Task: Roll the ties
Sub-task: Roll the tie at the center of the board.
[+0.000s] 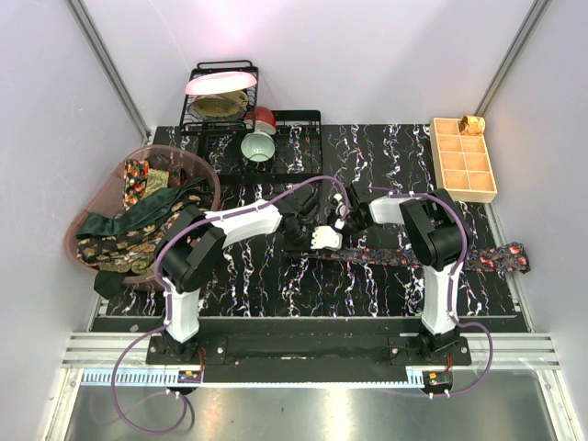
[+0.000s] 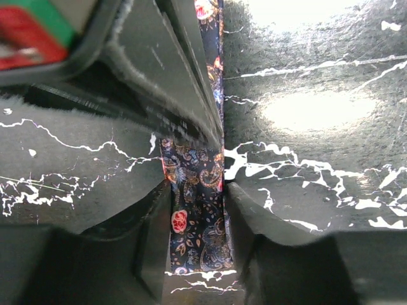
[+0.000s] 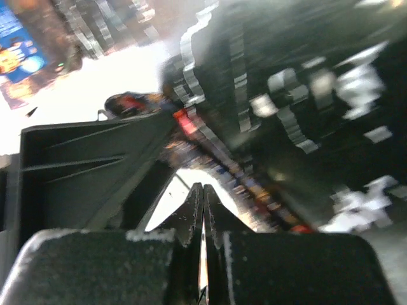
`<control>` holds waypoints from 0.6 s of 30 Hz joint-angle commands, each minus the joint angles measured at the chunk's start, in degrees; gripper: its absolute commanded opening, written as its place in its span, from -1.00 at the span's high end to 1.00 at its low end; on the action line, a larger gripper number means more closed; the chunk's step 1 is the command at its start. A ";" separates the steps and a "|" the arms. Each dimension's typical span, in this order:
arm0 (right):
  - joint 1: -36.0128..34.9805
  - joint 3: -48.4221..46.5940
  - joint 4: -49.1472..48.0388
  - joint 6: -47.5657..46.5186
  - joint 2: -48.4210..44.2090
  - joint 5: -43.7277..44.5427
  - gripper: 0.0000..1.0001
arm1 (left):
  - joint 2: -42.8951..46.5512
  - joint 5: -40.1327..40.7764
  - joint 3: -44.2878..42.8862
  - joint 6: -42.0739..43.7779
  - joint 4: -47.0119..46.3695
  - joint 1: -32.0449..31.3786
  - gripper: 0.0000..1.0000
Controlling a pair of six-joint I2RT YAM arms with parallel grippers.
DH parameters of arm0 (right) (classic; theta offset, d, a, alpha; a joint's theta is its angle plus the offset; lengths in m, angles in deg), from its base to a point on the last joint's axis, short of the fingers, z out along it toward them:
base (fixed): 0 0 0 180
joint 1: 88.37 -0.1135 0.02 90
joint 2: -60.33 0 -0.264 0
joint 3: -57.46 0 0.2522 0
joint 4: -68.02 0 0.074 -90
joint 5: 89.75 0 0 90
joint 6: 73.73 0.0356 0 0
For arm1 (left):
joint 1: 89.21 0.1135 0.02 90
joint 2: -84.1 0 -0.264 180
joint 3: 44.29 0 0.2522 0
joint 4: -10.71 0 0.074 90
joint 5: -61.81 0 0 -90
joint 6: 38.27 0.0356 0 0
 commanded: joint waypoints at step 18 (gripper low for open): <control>-0.55 -3.43 7.50 -6.15 3.55 6.71 1.00 | 5.21 -7.84 2.19 -3.49 0.69 8.44 -0.32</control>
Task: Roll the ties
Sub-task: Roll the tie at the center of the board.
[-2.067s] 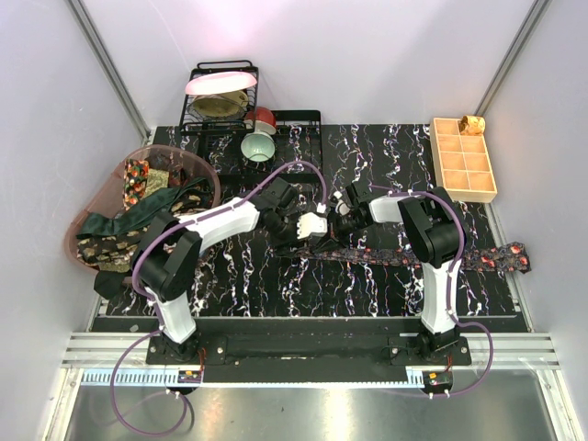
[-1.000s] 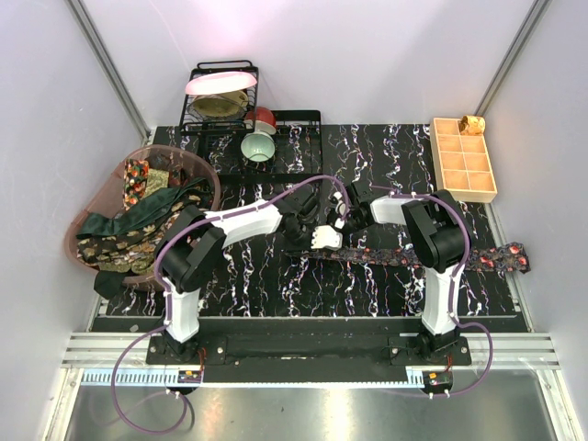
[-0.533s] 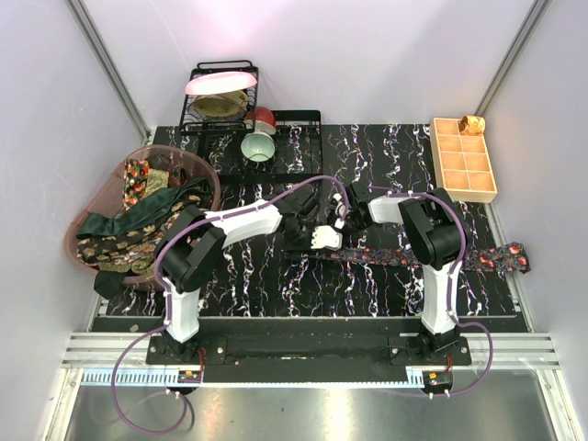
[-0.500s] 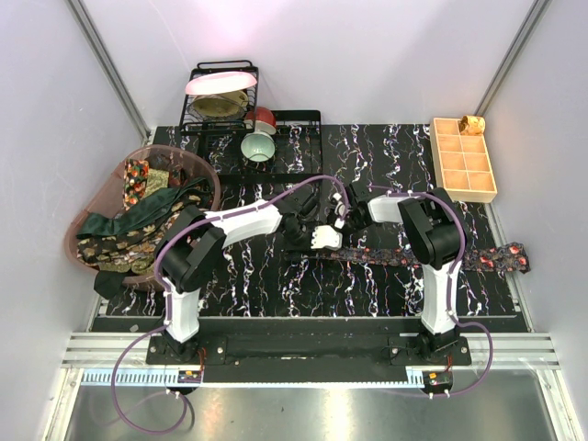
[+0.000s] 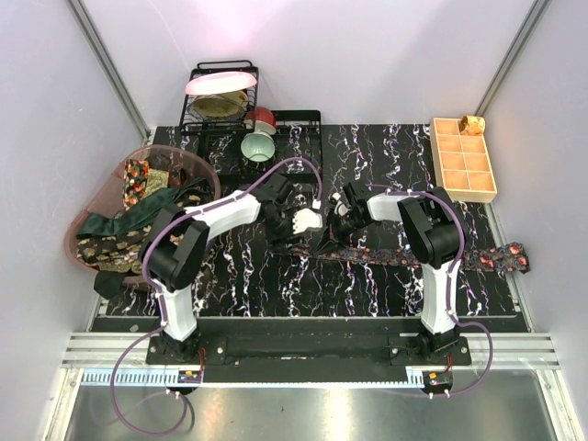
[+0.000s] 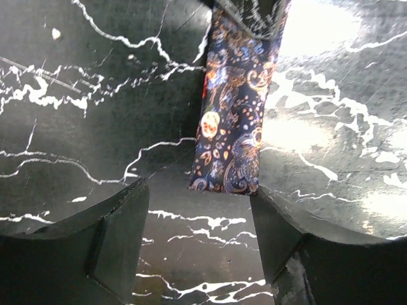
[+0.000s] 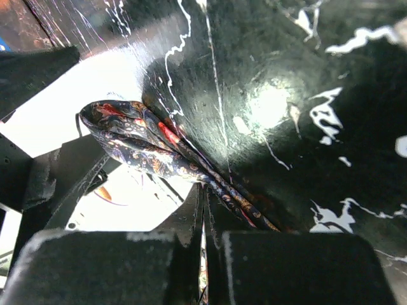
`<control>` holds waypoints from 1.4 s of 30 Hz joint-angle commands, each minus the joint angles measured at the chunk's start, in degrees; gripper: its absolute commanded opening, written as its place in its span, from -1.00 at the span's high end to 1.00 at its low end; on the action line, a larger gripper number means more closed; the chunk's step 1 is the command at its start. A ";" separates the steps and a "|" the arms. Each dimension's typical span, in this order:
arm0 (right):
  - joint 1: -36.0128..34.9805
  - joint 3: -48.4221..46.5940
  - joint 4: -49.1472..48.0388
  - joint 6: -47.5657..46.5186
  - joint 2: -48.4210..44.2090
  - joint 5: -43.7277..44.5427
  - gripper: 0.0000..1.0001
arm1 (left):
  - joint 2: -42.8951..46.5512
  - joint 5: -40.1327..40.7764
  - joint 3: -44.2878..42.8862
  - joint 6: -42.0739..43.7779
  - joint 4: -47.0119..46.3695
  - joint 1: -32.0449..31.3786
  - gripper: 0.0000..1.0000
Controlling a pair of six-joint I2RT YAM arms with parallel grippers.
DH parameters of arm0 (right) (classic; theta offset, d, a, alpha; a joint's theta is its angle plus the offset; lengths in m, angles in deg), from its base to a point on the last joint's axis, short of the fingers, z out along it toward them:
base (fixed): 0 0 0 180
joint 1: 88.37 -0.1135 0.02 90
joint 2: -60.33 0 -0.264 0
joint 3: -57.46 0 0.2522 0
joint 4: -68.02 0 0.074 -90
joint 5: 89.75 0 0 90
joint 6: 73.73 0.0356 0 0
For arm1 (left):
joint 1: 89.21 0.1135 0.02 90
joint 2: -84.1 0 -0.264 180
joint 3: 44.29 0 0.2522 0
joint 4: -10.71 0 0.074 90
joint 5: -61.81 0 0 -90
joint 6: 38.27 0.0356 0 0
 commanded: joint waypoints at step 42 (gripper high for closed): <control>-0.55 -0.70 2.74 -1.28 2.62 3.25 1.00 | -1.16 -7.61 -7.07 1.96 5.39 -1.95 0.16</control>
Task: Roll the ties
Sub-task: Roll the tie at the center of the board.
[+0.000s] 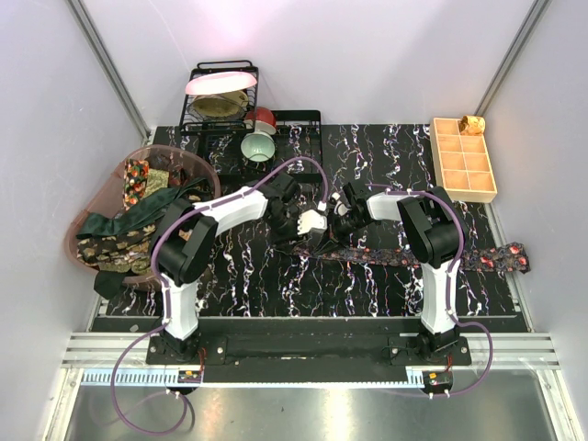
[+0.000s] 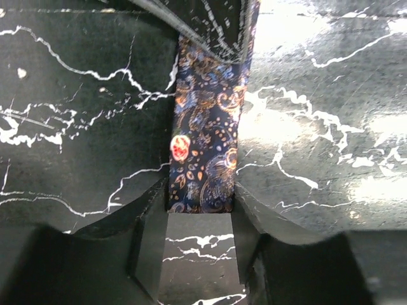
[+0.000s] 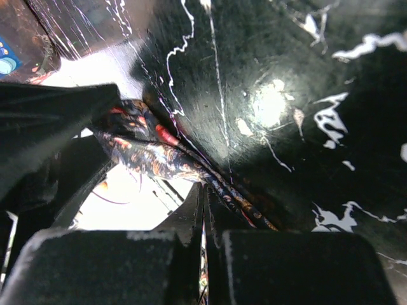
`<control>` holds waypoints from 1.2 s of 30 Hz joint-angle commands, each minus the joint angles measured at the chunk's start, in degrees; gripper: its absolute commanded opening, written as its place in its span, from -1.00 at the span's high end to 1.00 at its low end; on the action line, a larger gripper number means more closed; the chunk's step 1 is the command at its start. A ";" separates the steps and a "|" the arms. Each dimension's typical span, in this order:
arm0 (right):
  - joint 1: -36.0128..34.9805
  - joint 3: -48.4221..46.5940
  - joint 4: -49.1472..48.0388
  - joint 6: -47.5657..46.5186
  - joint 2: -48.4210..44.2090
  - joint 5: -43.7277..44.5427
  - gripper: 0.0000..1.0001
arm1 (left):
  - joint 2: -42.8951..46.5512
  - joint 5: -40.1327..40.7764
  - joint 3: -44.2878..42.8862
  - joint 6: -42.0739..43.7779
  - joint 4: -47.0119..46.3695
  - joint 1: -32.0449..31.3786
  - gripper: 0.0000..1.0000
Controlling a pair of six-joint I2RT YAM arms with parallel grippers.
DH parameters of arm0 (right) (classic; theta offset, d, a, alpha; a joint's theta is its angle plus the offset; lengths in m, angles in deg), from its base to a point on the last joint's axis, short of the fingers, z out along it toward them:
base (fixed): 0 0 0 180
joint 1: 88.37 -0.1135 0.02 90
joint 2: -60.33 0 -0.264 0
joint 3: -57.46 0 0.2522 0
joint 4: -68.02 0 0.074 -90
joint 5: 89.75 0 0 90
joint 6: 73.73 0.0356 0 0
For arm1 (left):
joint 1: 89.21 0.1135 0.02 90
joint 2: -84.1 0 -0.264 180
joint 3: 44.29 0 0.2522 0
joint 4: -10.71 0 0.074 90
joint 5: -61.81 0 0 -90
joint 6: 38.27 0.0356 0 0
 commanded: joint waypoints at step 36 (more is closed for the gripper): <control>4.28 3.21 8.13 -4.66 -9.00 -7.57 0.55 | -4.75 1.19 -8.46 -3.48 1.69 -7.67 0.21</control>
